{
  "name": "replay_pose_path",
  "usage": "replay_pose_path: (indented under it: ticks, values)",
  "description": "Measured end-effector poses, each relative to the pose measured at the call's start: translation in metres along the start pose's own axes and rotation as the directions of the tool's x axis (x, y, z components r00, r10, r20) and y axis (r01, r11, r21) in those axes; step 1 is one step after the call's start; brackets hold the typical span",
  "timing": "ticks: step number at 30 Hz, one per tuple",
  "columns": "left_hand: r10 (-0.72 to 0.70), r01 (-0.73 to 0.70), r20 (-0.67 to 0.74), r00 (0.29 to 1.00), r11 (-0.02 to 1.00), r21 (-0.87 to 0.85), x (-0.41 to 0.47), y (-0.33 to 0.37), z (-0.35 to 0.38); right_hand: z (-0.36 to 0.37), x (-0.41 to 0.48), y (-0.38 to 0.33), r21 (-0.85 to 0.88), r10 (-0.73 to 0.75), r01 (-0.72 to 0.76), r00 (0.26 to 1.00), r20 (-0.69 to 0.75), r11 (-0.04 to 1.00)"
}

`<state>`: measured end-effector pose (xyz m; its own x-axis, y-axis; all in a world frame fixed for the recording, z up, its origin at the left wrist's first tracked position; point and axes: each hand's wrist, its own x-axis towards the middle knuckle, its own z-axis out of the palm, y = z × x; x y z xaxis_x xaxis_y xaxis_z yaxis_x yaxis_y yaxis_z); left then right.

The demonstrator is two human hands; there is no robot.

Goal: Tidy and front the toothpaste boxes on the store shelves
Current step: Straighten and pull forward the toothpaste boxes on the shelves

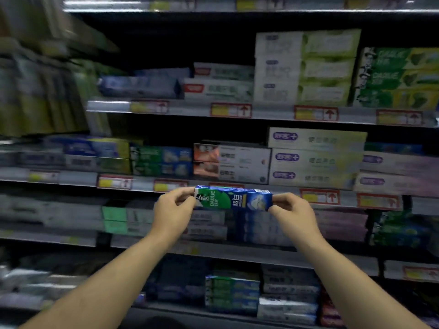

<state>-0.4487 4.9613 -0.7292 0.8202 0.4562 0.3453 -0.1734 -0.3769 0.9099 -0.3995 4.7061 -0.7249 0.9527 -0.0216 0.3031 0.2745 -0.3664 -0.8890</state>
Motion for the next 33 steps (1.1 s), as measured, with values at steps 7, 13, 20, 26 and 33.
replay_pose_path:
  ticks: [7,13,20,26,33]
  values:
    - [-0.005,0.007,-0.077,0.997,1.000,0.023,0.051,0.004,-0.095,0.084,0.015,-0.075,0.090,-0.166,0.157,0.981,0.104,0.984]
    - [-0.061,0.051,-0.171,0.983,0.997,-0.064,0.114,0.013,-0.135,0.143,0.045,-0.124,0.122,-0.253,0.236,0.956,0.150,0.964]
    - [-0.100,0.082,-0.158,0.982,0.990,-0.117,0.168,0.015,-0.149,0.181,0.073,-0.147,0.032,-0.237,0.235,0.961,0.145,0.971]
    - [-0.157,0.148,-0.081,0.984,0.983,-0.112,0.184,0.004,-0.144,0.200,0.090,-0.137,-0.063,-0.190,0.202,0.969,0.156,0.977]
    - [-0.101,0.100,-0.088,0.991,0.995,-0.015,0.183,0.003,-0.137,0.205,0.096,-0.129,-0.048,-0.204,0.213,0.968,0.148,0.976]
